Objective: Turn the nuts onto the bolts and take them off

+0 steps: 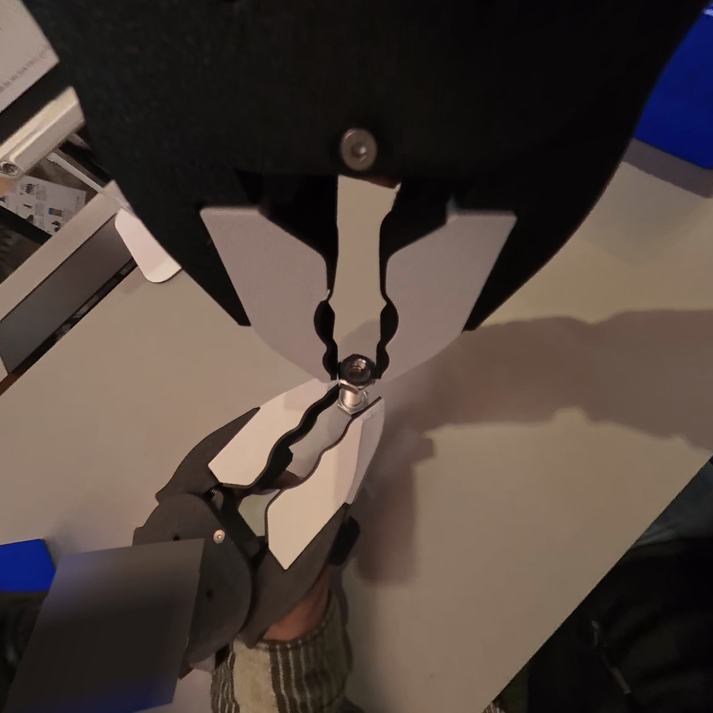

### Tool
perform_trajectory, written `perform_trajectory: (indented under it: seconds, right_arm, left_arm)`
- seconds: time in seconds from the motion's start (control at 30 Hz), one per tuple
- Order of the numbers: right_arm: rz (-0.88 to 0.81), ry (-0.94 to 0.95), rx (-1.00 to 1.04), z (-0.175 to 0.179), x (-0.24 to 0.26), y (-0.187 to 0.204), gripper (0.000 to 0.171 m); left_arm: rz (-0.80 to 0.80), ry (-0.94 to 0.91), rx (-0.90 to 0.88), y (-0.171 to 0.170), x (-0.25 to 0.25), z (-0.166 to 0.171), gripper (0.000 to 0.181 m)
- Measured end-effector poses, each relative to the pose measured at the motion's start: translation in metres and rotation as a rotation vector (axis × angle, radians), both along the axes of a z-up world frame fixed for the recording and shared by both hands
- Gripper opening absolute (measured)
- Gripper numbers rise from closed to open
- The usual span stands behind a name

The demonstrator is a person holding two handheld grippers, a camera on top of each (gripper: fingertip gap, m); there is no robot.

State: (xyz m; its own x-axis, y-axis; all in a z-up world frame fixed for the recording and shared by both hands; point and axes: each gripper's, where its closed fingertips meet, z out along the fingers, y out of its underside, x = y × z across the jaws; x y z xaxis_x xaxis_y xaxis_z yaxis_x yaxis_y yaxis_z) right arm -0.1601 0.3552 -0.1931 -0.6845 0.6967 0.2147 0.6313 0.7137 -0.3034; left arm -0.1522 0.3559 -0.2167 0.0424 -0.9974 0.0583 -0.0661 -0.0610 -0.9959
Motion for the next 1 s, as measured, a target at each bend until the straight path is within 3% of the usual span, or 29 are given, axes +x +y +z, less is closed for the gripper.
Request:
perform_trajectory:
  seconds: [0.03, 1.0]
  right_arm:
    - [-0.008, 0.003, -0.010, 0.0000, -0.0003, 0.0000, 0.018]
    - [-0.118, -0.035, -0.087, -0.0060, 0.0063, 0.0048, 0.023]
  left_arm:
    - [0.001, 0.000, 0.000, 0.0001, 0.0000, -0.0002, 0.019]
    - [-0.022, 0.014, -0.032, -0.0010, 0.0022, -0.0048, 0.019]
